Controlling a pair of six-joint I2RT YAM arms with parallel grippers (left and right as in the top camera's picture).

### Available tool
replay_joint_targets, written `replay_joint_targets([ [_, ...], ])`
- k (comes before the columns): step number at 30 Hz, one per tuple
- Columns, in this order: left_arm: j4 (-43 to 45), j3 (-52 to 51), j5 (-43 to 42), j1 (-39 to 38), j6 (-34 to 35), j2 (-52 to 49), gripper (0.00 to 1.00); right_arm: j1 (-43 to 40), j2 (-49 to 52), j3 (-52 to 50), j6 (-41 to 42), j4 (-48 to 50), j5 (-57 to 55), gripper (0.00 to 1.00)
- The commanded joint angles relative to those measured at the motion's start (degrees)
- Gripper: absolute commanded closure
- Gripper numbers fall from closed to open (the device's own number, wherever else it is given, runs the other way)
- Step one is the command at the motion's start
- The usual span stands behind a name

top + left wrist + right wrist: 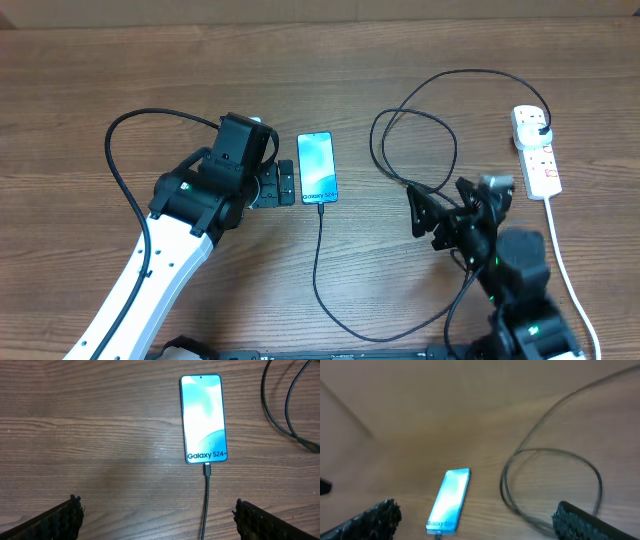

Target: Plug charger to phone and switch on socket

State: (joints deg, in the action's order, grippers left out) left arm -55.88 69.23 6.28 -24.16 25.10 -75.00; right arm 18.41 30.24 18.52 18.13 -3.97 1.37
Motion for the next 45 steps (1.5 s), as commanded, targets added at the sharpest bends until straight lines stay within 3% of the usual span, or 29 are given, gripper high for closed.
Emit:
replay_joint_targets([
  [1,0.02,-0.2,0.74,0.13,0.46,0.74,0.01,0.17,-5.62,-8.79,1.64,8.96,-2.4,0.0],
  [5,0.02,-0.2,0.74,0.13,0.46,0.74,0.0,0.15,-13.53,-18.34,1.66,18.62,-3.06,0.0],
  [19,0.02,-0.2,0.74,0.13,0.46,0.74,0.01,0.17,-30.03,-18.08,-0.48,-0.39,-7.65,0.0],
  [45,-0.15,-0.33,0.17,-0.2,0.42,2.16,0.0,0.17,-30.08,-18.08,-3.19,-0.26,-7.32,0.0],
])
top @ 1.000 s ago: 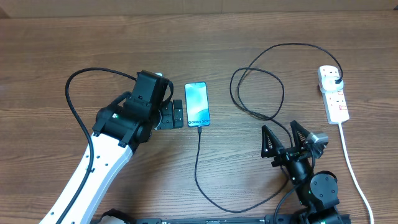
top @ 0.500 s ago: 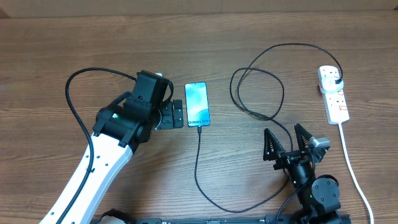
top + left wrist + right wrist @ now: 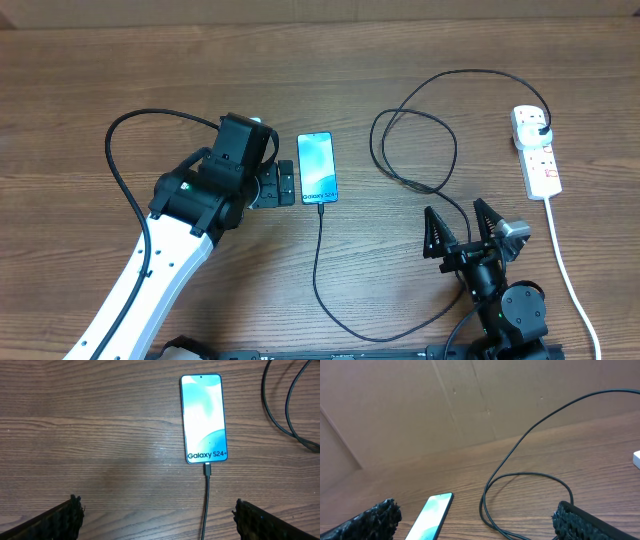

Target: Plug charger to phone and switch on socket

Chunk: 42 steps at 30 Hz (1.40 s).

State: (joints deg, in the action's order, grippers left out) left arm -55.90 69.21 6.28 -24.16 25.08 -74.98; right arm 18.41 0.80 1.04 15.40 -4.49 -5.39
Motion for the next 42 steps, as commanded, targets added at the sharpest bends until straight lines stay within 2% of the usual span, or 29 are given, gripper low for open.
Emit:
replay_joint_targets([
  [1,-0.17,-0.39,0.09,-0.37,0.46,3.06,0.01,0.17,-0.63,-0.59,-0.46,0.26,-0.57,0.0],
  [5,-1.14,-0.42,1.49,-0.39,-1.33,9.77,0.0,0.17,-0.63,-0.59,-0.46,0.26,-0.57,0.0],
  [12,0.24,-3.58,7.23,3.02,-2.8,29.4,0.0,0.17,-0.63,-0.59,-0.46,0.26,-0.57,0.0],
  [19,10.43,-20.79,6.16,15.54,-2.84,51.32,0.0,0.17,-0.63,-0.59,-0.46,0.26,-0.57,0.0],
  [25,22.58,-38.32,-1.29,24.39,-2.82,64.61,0.01,0.17,-0.63,-0.59,-0.46,0.26,-0.57,0.0],
  [32,40.06,-55.52,-8.9,28.96,-2.84,71.93,0.0,0.17,-0.63,-0.59,-0.46,0.26,-0.57,0.0],
  [42,57.05,-66.64,-8.11,30.91,-2.84,74.79,0.0,0.17,-0.63,-0.59,-0.46,0.26,-0.57,0.0],
])
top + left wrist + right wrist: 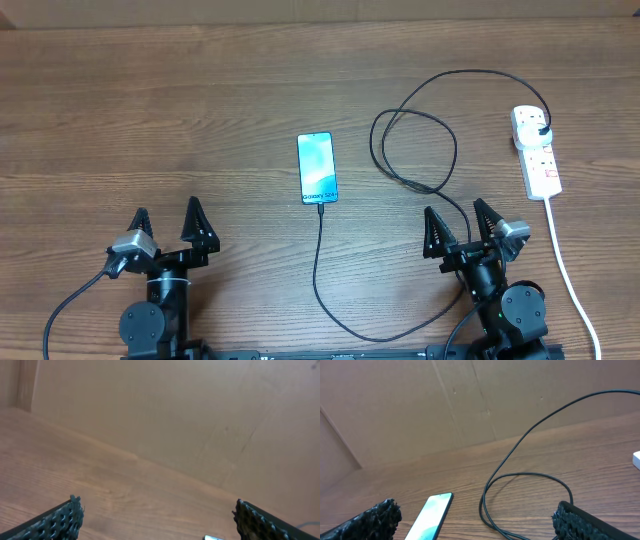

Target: Plug charger to phone and switch on socket

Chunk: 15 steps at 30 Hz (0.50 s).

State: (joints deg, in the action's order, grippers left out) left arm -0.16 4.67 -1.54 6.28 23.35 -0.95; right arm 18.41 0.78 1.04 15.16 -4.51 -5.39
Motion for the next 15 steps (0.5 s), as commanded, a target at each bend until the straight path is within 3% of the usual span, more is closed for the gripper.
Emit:
replay_joint_targets([
  [1,1.99,-2.95,-0.13,0.46,-1.09,0.76,0.0,0.17,-0.61,-0.59,-0.22,0.28,-0.57,0.0],
  [8,-4.39,-4.39,0.35,0.46,-2.21,0.79,0.01,0.17,-0.61,-0.59,-0.22,0.28,-0.57,0.0],
  [10,-4.35,-4.39,0.0,0.44,-5.2,0.79,0.0,0.17,-0.61,-0.59,-0.22,0.28,-0.57,0.0],
  [15,-4.28,-4.39,0.07,0.46,-5.4,0.79,0.01,0.17,-0.61,-0.59,-0.22,0.28,-0.57,0.0],
])
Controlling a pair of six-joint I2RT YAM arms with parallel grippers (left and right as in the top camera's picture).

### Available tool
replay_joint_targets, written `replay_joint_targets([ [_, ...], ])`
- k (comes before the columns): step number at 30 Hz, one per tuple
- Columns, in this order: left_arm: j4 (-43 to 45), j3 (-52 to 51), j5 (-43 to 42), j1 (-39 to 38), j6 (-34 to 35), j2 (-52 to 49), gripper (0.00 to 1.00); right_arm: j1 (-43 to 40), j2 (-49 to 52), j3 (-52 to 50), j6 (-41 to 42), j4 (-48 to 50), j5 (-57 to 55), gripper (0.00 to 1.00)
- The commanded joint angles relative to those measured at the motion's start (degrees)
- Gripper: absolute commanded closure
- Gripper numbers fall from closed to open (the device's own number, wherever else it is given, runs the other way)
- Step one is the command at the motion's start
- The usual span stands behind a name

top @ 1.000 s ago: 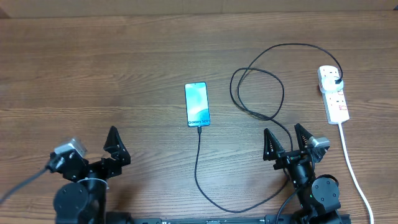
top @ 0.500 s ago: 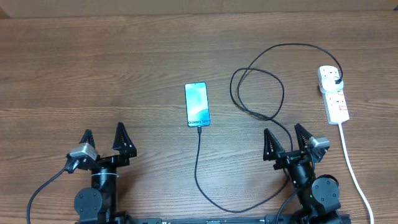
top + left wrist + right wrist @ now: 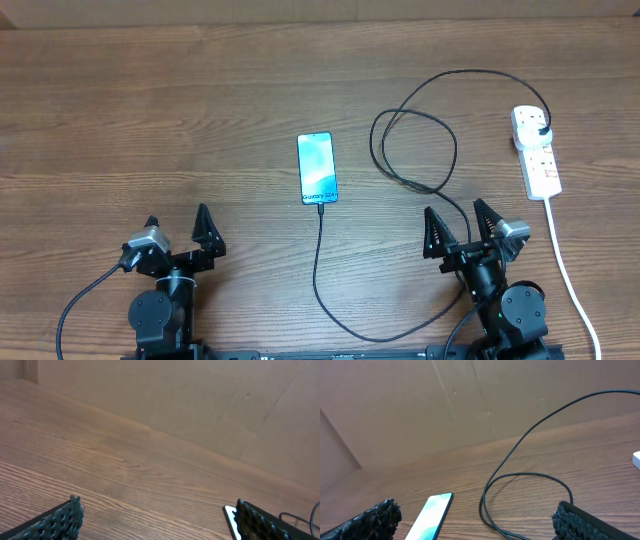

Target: Plug charger to phone and switch on socket

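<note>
The phone [image 3: 317, 167] lies face up mid-table with its screen lit; its edge shows in the left wrist view [image 3: 229, 513] and its screen in the right wrist view [image 3: 431, 514]. The black charger cable [image 3: 318, 262] is plugged into the phone's near end, loops right [image 3: 520, 480] and reaches the plug in the white socket strip [image 3: 535, 153]. My left gripper [image 3: 180, 232] is open at the front left, empty. My right gripper [image 3: 462, 228] is open at the front right, empty. The socket switch state cannot be read.
The white lead of the socket strip [image 3: 562, 262] runs down the right side toward the front edge. A brown cardboard wall [image 3: 470, 400] backs the wooden table [image 3: 150, 100]. Cable loops [image 3: 415, 145] lie between phone and strip.
My left gripper has shifted slightly right and turned at the front left edge; its camera now looks lower across the table and catches the phone's edge. The right arm has not moved.
At first my left gripper hovered open beside the plugged-in, lit phone and my right arm was pulling back near the cable loops. Then the right gripper rested at the front right. Later the left arm was withdrawn to the front left, where it settles now.
</note>
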State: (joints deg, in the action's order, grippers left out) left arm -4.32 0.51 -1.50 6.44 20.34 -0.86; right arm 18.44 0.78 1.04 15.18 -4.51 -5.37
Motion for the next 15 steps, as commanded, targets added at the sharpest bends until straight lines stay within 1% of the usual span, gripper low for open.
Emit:
replay_joint_targets([
  [1,-0.13,-0.24,0.02,0.31,-2.36,0.68,0.01,0.15,-0.61,-0.59,-0.24,0.28,-0.59,0.0],
  [15,-0.13,-0.24,0.02,0.31,-2.36,0.66,0.0,0.15,-0.61,-0.59,-0.24,0.28,-0.59,0.0],
])
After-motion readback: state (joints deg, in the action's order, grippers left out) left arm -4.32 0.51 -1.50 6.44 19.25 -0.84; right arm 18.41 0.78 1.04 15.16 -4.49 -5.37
